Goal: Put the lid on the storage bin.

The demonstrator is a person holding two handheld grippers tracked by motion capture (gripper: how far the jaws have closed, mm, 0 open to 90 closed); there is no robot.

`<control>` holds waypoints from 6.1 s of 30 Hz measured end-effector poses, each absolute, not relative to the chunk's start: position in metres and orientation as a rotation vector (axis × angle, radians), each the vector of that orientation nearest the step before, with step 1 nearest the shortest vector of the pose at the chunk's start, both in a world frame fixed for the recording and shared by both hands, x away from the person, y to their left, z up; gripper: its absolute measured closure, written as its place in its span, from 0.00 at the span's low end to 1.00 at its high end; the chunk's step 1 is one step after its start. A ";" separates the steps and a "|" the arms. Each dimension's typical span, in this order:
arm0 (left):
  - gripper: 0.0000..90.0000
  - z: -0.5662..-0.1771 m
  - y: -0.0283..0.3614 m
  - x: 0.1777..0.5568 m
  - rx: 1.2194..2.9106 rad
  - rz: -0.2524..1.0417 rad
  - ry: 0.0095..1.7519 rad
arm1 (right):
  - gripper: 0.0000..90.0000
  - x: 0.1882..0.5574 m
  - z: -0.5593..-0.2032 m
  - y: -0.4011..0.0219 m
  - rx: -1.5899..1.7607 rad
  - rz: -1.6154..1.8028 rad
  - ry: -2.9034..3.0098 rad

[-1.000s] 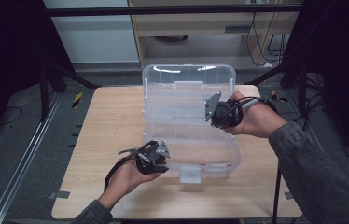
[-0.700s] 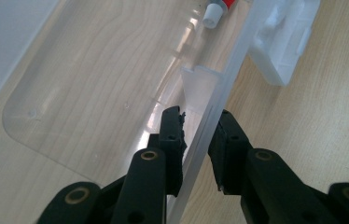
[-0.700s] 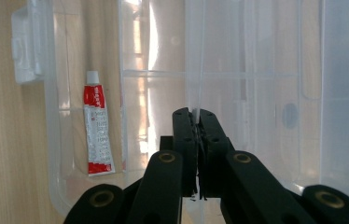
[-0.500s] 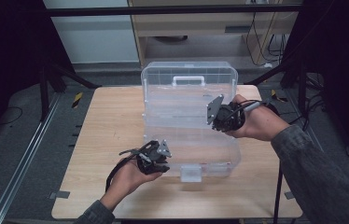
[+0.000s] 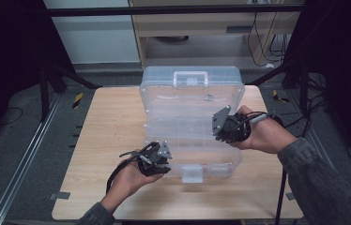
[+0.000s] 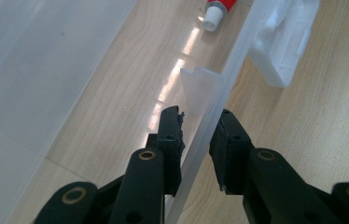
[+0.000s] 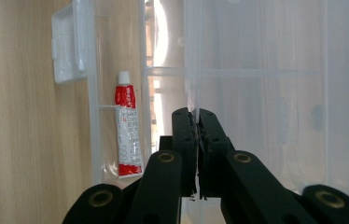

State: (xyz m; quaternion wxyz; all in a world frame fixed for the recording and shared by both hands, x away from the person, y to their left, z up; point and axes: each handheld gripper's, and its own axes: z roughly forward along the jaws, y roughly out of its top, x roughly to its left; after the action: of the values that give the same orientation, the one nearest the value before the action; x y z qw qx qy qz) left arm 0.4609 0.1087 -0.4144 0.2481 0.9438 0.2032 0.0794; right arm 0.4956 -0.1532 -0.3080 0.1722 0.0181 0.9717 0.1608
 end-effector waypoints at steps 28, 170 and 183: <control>0.67 -0.407 0.114 0.460 2.546 0.298 0.479 | 0.96 0.492 -0.312 -0.155 0.025 0.459 2.786; 0.99 -0.372 0.210 0.471 2.221 0.280 0.754 | 0.22 0.449 -0.370 -0.266 0.594 0.629 2.633; 1.00 -0.379 0.236 0.474 2.290 0.440 0.823 | 0.23 0.452 -0.375 -0.271 0.640 0.607 2.599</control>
State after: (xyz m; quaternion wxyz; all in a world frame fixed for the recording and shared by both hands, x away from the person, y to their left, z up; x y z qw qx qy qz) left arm 0.4744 0.2358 -0.3791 0.3280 0.8748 0.3145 0.1680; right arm 0.4525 -0.2710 -0.3747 0.1972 0.2286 0.9283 0.2169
